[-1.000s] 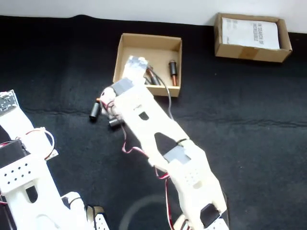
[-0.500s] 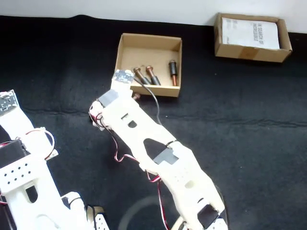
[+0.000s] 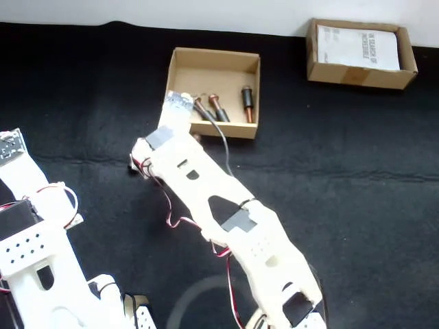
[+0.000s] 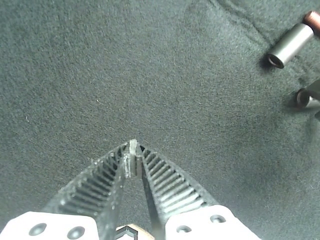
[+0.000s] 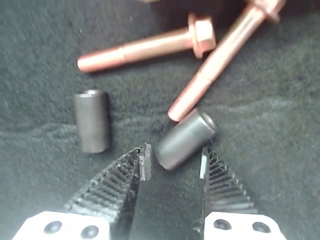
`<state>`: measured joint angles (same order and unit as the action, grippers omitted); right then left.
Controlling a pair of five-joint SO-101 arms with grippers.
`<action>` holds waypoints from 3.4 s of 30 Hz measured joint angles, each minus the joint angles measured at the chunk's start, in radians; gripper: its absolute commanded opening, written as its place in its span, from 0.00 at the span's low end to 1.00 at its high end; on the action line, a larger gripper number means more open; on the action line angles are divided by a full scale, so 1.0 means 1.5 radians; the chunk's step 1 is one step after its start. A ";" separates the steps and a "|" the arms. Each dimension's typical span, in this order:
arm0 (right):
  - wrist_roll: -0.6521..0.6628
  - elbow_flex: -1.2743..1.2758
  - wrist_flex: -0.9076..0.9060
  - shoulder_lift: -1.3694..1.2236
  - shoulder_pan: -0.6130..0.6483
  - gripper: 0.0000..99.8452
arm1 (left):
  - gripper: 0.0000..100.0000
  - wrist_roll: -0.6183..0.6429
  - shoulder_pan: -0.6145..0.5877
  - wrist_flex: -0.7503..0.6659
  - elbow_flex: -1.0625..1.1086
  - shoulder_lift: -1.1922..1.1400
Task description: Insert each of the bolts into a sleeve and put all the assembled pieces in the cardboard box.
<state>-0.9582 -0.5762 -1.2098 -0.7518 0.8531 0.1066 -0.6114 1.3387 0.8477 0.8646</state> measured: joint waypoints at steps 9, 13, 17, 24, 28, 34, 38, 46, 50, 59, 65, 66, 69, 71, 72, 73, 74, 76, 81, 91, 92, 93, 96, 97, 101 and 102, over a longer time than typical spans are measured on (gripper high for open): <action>0.006 -0.002 0.047 -0.023 -0.024 0.15 | 0.01 0.000 0.000 0.000 0.000 0.000; 0.008 -0.013 0.049 -0.055 -0.026 0.15 | 0.01 0.000 0.000 -0.011 0.019 0.000; 0.008 -0.024 0.049 -0.069 -0.027 0.13 | 0.01 0.000 0.000 -0.047 0.059 0.000; 0.012 -0.019 0.041 -0.075 -0.035 0.01 | 0.01 0.000 0.000 -0.056 0.072 0.000; 0.012 -0.048 0.000 -0.081 -0.037 0.01 | 0.01 0.000 0.000 -0.056 0.072 0.000; 0.021 -0.183 -0.148 -0.091 -0.057 0.01 | 0.01 0.000 0.000 -0.058 0.072 0.000; 0.051 -0.318 -0.245 -0.092 -0.098 0.01 | 0.01 0.000 0.031 -0.064 0.072 0.000; 0.127 -0.496 -0.356 -0.092 -0.228 0.01 | 0.01 0.000 0.104 -0.069 0.114 0.000; 0.134 -0.499 -0.359 -0.092 -0.334 0.01 | 0.01 0.000 0.149 -0.069 0.115 0.000; 0.135 -0.499 -0.360 -0.089 -0.578 0.01 | 0.17 0.000 0.209 -0.058 0.083 -0.093; 0.150 -0.499 -0.360 -0.086 -0.704 0.01 | 0.12 0.000 0.223 0.058 -0.144 -0.372; 0.164 -0.499 -0.361 -0.084 -0.717 0.01 | 0.12 0.000 0.223 0.079 -0.191 -0.422; 0.193 -0.499 -0.362 -0.084 -0.758 0.01 | 0.12 0.000 0.227 0.151 -0.341 -0.556; 0.213 -0.499 -0.362 -0.084 -0.789 0.01 | 0.12 -0.007 0.236 0.191 -0.436 -0.633; 0.223 -0.499 -0.362 -0.084 -0.805 0.01 | 0.12 -0.018 0.245 0.210 -0.482 -0.667; 0.232 -0.499 -0.362 -0.084 -0.821 0.01 | 0.12 -0.034 0.256 0.226 -0.523 -0.696; 0.240 -0.499 -0.362 -0.084 -0.839 0.01 | 0.12 -0.047 0.269 0.241 -0.560 -0.720; 0.257 -0.499 -0.362 -0.084 -0.873 0.01 | 0.12 -0.065 0.300 0.261 -0.619 -0.758; 0.299 -0.499 -0.362 -0.084 -0.961 0.01 | 0.15 -0.142 0.386 0.271 -0.703 -0.811; 0.509 -0.499 -0.362 -0.084 -1.149 0.01 | 0.22 -0.295 0.461 0.271 -0.906 -0.948; 0.541 -0.499 -0.362 -0.084 -1.163 0.01 | 0.22 -0.314 0.461 0.271 -0.932 -0.970; 0.574 -0.499 -0.362 -0.084 -1.175 0.01 | 0.22 -0.336 0.461 0.271 -0.955 -0.991; 0.670 -0.499 -0.362 -0.084 -1.208 0.01 | 0.22 -0.384 0.462 0.271 -1.020 -1.048; 0.704 -0.499 -0.362 -0.084 -1.218 0.01 | 0.23 -0.395 0.462 0.271 -1.035 -1.066; 0.825 -0.466 -0.362 -0.084 -1.249 0.01 | 0.25 -0.414 0.473 0.271 -1.092 -1.124; 0.850 -0.455 -0.362 -0.084 -1.255 0.01 | 0.26 -0.415 0.476 0.271 -1.113 -1.140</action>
<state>0.3168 -1.2589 -1.7530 -0.8777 -1.0296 -0.5163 0.1020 1.7453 -0.8216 -0.8447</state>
